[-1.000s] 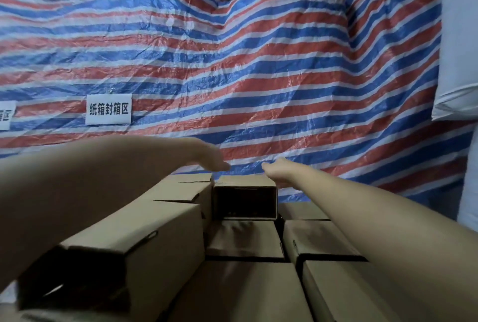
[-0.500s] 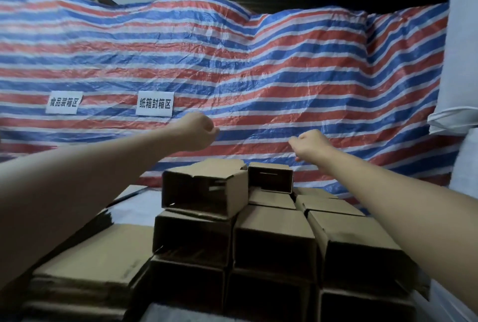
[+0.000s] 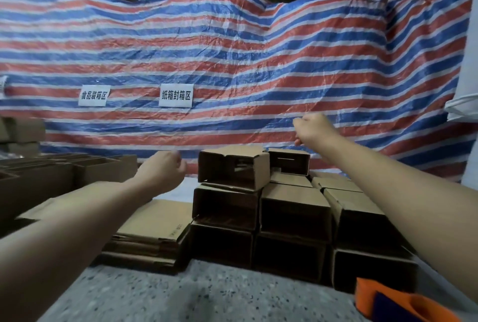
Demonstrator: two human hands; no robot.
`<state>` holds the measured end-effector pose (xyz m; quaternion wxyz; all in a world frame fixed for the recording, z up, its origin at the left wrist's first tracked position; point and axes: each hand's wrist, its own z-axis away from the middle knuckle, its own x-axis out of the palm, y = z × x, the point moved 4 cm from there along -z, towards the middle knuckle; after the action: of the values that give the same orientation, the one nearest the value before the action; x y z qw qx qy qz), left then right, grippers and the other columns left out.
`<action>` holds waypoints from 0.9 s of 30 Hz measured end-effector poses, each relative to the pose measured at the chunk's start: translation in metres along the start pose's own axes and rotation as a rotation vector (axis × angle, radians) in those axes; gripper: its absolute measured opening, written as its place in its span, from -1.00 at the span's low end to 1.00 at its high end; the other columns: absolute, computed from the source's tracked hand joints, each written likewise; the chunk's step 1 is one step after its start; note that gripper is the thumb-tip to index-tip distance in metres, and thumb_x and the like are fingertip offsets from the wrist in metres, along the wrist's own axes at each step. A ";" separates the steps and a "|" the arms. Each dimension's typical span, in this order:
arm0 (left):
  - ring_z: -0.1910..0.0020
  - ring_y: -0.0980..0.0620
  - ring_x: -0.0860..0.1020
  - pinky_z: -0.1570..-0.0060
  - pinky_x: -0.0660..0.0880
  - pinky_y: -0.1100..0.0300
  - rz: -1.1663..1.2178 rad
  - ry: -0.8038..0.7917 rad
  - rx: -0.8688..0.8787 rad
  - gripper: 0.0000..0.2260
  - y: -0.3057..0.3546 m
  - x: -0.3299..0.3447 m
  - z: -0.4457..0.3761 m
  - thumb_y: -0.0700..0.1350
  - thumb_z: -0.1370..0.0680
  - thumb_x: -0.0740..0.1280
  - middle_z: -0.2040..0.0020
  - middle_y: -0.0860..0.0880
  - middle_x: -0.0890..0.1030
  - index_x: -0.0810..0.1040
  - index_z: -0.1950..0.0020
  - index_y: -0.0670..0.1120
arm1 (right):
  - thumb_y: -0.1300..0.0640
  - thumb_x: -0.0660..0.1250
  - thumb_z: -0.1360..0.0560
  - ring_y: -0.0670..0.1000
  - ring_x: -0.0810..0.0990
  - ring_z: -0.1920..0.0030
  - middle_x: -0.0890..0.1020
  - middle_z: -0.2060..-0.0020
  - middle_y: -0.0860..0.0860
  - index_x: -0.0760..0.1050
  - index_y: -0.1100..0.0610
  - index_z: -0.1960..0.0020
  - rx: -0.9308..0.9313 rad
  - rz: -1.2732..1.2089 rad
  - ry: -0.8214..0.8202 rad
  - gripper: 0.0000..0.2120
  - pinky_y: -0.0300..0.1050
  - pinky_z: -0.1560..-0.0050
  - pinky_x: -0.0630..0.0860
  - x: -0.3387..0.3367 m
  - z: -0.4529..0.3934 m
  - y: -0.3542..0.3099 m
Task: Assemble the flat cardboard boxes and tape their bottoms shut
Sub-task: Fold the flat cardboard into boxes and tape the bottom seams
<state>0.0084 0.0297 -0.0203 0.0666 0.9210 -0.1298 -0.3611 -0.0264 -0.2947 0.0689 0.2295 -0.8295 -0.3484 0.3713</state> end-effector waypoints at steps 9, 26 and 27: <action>-0.60 -0.10 -0.06 -0.53 -0.07 -0.07 -0.289 -0.752 -0.084 -0.11 -0.082 0.142 0.075 0.52 -0.46 0.00 -0.62 -0.12 -0.05 -0.07 -0.63 0.03 | -0.07 0.21 -0.60 0.06 0.62 0.09 0.64 0.14 0.03 0.52 0.12 0.13 0.095 0.071 -0.218 -0.71 -0.09 0.16 0.45 0.068 0.035 0.049; -0.36 -0.05 0.40 -0.26 0.40 0.05 -0.423 -0.453 -0.054 -0.56 -0.057 0.127 0.112 0.05 -0.67 0.05 -0.41 -0.03 0.39 0.16 -0.55 0.02 | -0.03 0.20 -0.61 0.15 0.66 -0.02 0.69 0.03 0.16 0.59 0.27 -0.02 0.118 -0.050 -0.250 -0.63 0.07 -0.10 0.57 0.082 0.045 0.043; -0.34 -0.05 0.42 -0.24 0.42 0.05 -0.362 -0.385 -0.088 -0.58 -0.056 0.119 0.107 0.00 -0.67 0.06 -0.40 -0.02 0.41 0.20 -0.53 0.01 | -0.03 0.21 -0.61 0.15 0.66 -0.03 0.69 0.04 0.15 0.59 0.27 -0.01 0.116 -0.059 -0.251 -0.63 0.08 -0.11 0.57 0.081 0.045 0.041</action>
<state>0.0296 0.0456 -0.1877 0.0151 0.8399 0.0428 -0.5408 -0.0054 -0.2556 -0.0220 0.2425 -0.7513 -0.3768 0.4846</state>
